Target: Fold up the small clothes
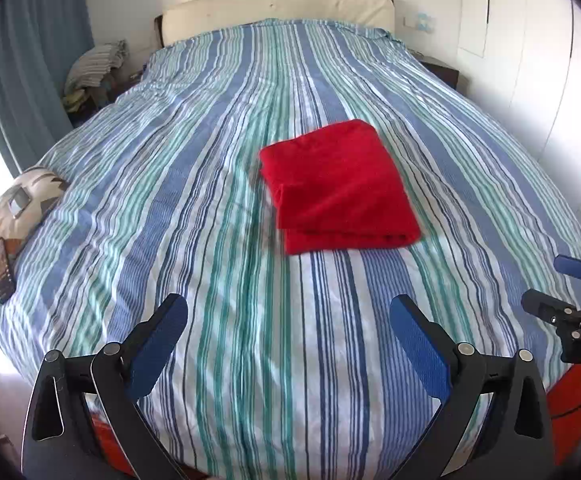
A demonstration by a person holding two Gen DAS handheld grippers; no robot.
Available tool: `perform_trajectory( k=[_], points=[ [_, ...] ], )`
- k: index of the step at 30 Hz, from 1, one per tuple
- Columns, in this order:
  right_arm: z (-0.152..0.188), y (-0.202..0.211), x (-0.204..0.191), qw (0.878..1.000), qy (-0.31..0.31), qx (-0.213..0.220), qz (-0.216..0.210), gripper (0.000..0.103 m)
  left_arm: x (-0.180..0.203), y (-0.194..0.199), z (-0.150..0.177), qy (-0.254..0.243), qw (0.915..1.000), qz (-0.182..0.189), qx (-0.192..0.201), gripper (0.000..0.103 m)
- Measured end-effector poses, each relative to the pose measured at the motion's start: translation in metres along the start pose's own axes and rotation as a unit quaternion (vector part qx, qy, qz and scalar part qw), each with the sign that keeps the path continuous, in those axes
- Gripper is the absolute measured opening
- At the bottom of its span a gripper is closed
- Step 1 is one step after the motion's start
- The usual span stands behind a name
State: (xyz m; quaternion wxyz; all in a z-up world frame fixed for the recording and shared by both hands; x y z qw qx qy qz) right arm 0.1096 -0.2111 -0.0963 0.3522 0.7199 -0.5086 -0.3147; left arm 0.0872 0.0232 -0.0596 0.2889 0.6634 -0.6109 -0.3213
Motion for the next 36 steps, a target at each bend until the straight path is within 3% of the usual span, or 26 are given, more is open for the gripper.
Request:
perform_trajectory(
  k=[4,6,10,16,21,36],
  points=[
    [0.003,0.037,-0.015,1.0,0.007,0.008,0.009,0.096,0.005,0.021,0.015,-0.015,0.9979,-0.061,-0.013,0.102],
    [0.003,0.055,-0.022,1.0,0.004,0.013,0.006,0.097,0.004,0.032,0.023,-0.017,0.997,-0.072,-0.022,0.101],
    [0.005,0.081,-0.039,1.0,0.01,0.019,0.0,0.099,-0.004,0.051,0.031,-0.003,0.9969,-0.06,-0.05,0.101],
    [0.016,0.109,-0.066,0.999,0.038,0.009,-0.007,0.1,-0.004,0.091,0.037,-0.006,0.9962,-0.073,-0.046,0.102],
    [0.029,0.134,-0.076,0.999,0.048,0.014,-0.012,0.103,0.004,0.102,0.049,-0.004,0.9969,-0.047,-0.064,0.102],
    [0.037,0.132,-0.062,1.0,0.025,-0.004,-0.006,0.103,0.004,0.108,0.049,-0.001,0.9971,-0.041,-0.064,0.102]
  ],
)
Point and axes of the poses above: each gripper's, at about its wrist camera, not at the fingertips, and y roughly against the way its jaws point, x to its right, z to its underside, the point moved 3 cm from there along -y, roughly the way its jaws point, and after that the axes turned 2 degrees about -x, right-handed, at the moved point
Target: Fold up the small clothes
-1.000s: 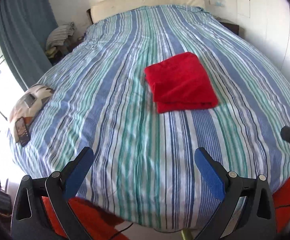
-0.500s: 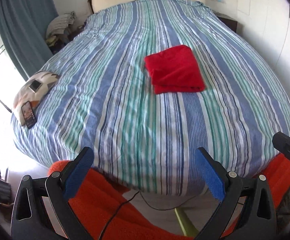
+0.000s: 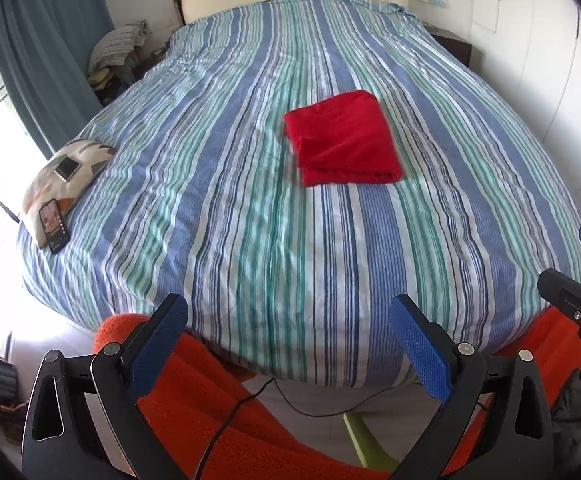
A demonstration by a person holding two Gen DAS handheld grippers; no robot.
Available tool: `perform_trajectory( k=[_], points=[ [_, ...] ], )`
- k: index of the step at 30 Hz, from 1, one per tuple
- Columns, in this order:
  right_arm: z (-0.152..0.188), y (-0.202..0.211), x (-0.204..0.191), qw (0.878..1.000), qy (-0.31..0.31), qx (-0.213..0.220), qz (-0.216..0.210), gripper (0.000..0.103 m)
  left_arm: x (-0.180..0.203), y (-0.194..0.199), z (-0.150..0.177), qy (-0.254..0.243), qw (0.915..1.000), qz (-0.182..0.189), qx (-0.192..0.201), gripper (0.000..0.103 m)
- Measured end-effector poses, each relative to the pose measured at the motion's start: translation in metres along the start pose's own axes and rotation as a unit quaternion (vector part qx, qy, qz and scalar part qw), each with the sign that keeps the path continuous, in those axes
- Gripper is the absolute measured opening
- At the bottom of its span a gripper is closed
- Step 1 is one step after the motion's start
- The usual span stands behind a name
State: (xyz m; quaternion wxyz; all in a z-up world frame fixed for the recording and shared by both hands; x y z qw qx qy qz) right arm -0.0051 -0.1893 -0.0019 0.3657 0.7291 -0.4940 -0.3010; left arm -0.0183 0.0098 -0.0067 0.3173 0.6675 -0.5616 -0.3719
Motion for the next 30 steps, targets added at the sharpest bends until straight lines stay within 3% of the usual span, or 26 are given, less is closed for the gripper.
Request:
perform_trajectory(
  k=[12,16,20,24,30],
  points=[
    [-0.01,0.02,-0.004,1.0,0.008,0.002,-0.007,0.103,-0.001,0.0,0.0,0.001,0.9998,0.016,-0.008,0.102],
    [-0.014,0.023,-0.005,1.0,0.011,0.006,-0.008,0.103,-0.004,0.007,-0.006,-0.003,0.9998,0.021,0.007,0.103],
    [-0.02,0.027,-0.009,1.0,0.017,0.019,-0.012,0.103,-0.015,0.017,-0.016,0.003,0.9992,0.004,0.039,0.103],
    [-0.028,0.028,-0.011,0.999,0.022,0.024,-0.012,0.103,-0.03,0.017,-0.028,0.022,0.9985,-0.023,0.045,0.103],
    [-0.042,0.034,-0.007,0.999,0.029,0.038,0.001,0.103,-0.053,0.024,-0.047,0.034,0.992,-0.064,0.103,0.103]
  ],
)
Point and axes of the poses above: each gripper's, at about its wrist camera, not at the fingertips, and y roughly against the way its jaws point, x to its right, z to its underside, the point moved 3 cm from there along -y, roughly the way its jaws point, and after that the axes turned 2 degrees about -x, right-handed, at the moved point
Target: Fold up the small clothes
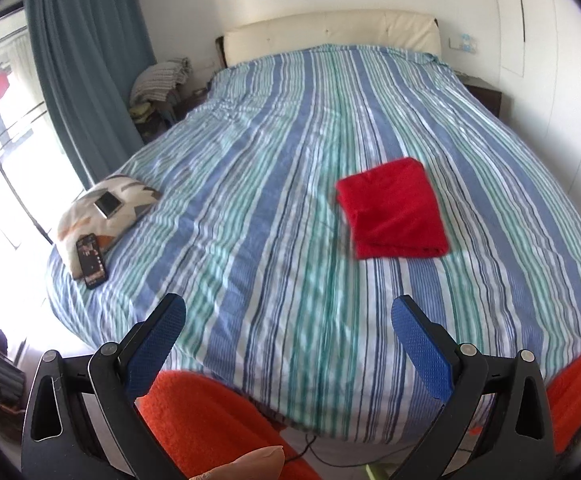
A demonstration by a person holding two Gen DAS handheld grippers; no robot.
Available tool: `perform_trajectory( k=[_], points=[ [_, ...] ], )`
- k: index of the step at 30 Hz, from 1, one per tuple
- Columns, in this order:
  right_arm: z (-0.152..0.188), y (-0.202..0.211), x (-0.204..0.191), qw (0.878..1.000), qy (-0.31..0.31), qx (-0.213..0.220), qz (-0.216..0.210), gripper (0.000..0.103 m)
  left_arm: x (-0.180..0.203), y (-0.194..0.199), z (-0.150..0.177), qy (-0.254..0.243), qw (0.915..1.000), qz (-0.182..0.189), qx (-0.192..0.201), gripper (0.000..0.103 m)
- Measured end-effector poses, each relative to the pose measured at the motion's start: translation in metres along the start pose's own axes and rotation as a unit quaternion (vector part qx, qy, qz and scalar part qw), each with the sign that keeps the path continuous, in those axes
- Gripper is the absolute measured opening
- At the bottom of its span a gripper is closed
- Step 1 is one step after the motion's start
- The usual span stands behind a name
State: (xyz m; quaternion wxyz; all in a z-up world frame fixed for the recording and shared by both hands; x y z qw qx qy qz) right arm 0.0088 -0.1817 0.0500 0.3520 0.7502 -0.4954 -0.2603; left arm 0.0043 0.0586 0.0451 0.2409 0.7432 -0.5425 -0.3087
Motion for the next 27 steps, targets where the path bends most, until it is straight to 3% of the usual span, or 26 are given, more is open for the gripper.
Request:
perform_trajectory(
  k=[3,5,10,19,27],
  points=[
    [-0.005,-0.001,0.005,1.0,-0.002,0.005,0.011,0.103,-0.002,-0.001,-0.005,-0.019,0.9988,-0.039,0.023,0.103],
    [-0.006,-0.002,0.007,1.0,-0.007,0.005,0.014,0.103,0.002,-0.005,-0.004,-0.03,0.9978,-0.057,0.012,0.103],
    [-0.006,-0.008,0.011,1.0,-0.023,-0.006,0.006,0.103,0.019,-0.01,0.008,-0.017,0.9981,0.017,-0.056,0.103],
    [0.001,-0.007,0.009,0.999,-0.013,-0.016,0.037,0.103,0.042,0.002,0.021,-0.023,0.9964,0.045,-0.069,0.103],
    [0.005,-0.002,0.0,0.999,-0.009,-0.022,0.027,0.103,0.04,0.006,0.019,-0.015,0.9961,0.049,-0.072,0.103]
  ],
)
Point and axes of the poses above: each gripper's, at about its wrist camera, not at the fingertips, and y roughly against the way its jaws point, x to its right, z to its underside, the point moved 3 cm from there along -y, roughly the way its jaws point, and after that the axes turned 2 degrees about -x, right-handed, at the moved point
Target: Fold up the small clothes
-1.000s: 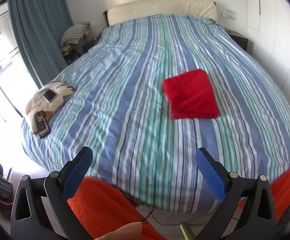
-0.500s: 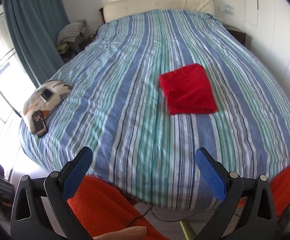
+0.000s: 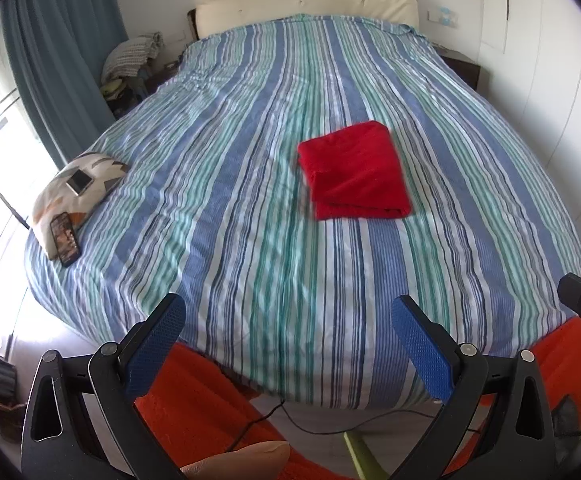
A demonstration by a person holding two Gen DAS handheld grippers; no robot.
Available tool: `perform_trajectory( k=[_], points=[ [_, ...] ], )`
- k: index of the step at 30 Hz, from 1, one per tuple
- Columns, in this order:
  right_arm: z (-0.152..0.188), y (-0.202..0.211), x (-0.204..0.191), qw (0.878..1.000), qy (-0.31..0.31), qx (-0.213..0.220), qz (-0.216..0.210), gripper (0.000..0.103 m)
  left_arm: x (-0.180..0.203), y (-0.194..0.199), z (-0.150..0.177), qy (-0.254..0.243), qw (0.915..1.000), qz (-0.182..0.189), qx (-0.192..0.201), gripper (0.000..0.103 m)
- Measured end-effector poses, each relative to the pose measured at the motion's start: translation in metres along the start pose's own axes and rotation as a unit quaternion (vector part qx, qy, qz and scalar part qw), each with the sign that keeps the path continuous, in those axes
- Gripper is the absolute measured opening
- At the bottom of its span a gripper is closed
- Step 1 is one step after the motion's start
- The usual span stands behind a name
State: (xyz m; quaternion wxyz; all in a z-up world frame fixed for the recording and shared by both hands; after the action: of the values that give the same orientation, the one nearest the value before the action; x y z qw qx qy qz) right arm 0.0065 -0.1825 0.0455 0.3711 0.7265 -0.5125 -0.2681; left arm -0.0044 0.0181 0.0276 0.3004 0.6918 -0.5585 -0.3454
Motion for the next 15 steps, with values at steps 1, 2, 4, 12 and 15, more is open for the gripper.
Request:
perform_trajectory(
  k=[1,2,4,12,15],
  points=[
    [-0.0002,0.0007,-0.0007,1.0,0.001,0.001,-0.001,0.103,-0.0001,-0.0003,0.0,0.0,1.0,-0.001,0.0,0.103],
    [-0.0006,0.0009,-0.0013,1.0,0.001,0.001,-0.002,0.103,0.0,-0.0003,0.0002,0.001,1.0,-0.002,-0.001,0.103],
    [-0.0007,0.0004,-0.0031,1.0,0.003,0.001,-0.001,0.103,0.0004,-0.0008,0.0011,0.001,1.0,-0.002,-0.002,0.103],
    [0.0003,-0.002,-0.007,1.0,0.002,-0.002,-0.005,0.103,0.0007,-0.003,0.0035,-0.005,1.0,-0.006,-0.005,0.103],
    [0.0008,-0.002,-0.0072,1.0,0.002,-0.002,-0.005,0.103,0.0012,-0.0033,0.0031,-0.004,1.0,-0.006,-0.004,0.103]
  ],
)
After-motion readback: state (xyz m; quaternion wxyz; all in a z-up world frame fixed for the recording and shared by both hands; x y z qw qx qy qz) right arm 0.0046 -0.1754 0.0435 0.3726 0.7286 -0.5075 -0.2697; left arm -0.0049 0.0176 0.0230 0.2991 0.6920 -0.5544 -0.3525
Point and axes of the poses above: each gripper's, at about its wrist camera, not at the fingertips, and y roughly against the way its jaws point, x to its right, z to its underside, the point moved 3 cm from there along -y, roughly the way its jaws point, and after that the axes turned 2 degrees about -x, right-handed, at the moved point
